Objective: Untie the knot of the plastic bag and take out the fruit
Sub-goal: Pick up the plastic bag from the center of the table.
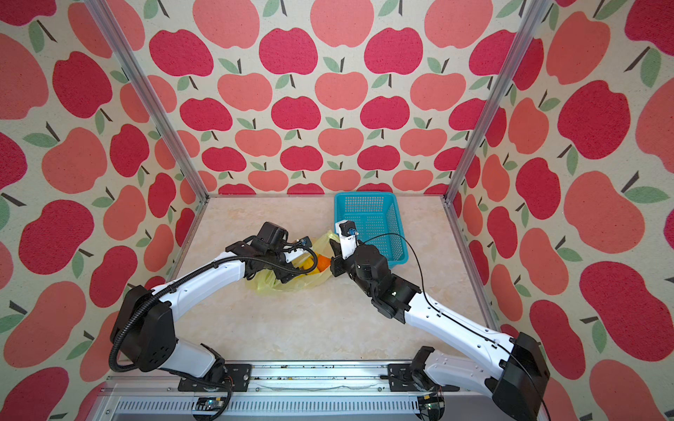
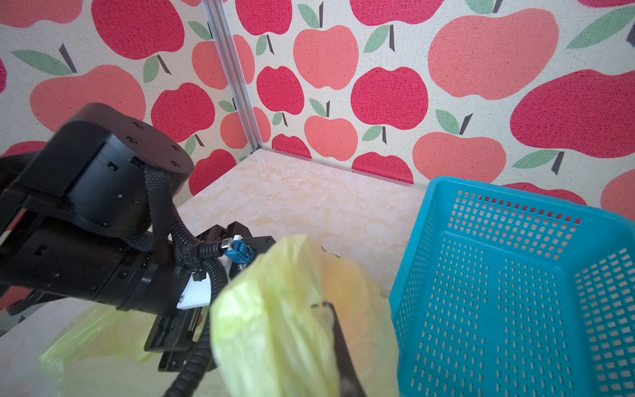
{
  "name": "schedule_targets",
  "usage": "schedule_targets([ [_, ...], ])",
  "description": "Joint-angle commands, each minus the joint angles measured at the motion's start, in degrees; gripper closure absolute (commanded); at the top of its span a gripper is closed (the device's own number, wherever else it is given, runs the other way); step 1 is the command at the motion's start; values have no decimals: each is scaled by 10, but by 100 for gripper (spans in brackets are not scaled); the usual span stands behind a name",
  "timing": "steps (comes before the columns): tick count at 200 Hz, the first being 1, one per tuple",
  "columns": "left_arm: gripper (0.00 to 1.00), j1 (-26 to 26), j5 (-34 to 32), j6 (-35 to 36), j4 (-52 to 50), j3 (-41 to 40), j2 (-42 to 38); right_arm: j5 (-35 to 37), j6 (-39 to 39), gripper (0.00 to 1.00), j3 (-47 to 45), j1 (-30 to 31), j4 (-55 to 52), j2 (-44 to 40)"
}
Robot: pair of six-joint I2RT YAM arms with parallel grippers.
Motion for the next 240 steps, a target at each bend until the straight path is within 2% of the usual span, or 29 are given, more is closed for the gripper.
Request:
schedule_targets([
  [1, 22, -1, -17, 12, -1, 5, -14, 14, 8, 100, -8, -4, 14, -12],
  [16, 35, -1, -15, 15, 11, -1, -21, 11, 9, 100, -8, -5, 15, -11],
  [46, 84, 0, -43, 10, 46, -4, -32, 5, 10, 100, -12, -4, 20, -14],
  [68, 100, 3, -74, 8, 74, -5, -44, -4, 9, 97, -22, -4, 27, -21],
  [95, 100, 4, -106, 14, 97, 11, -53, -21, 6, 79, -32, -4, 40, -30],
  [107, 100, 5, -122, 16, 101, 26, -55, -22, 7, 61, -34, -5, 38, -34],
  [122, 100, 8, -132, 24, 104, 48, -56, -23, 8, 33, -30, -4, 27, -39],
  [156, 100, 29, -129, 44, 86, 116, -33, -16, 31, 1, 24, -5, -63, -68],
  [177, 100, 45, -133, 47, 69, 178, -1, -1, 96, 1, 85, -6, -140, -91],
  [199, 100, 56, -152, 54, 34, 258, 50, -42, 146, 1, 135, -9, -178, -108],
  [240, 100, 56, -216, 77, -16, 395, 131, -74, 151, 1, 168, -15, -169, -133],
])
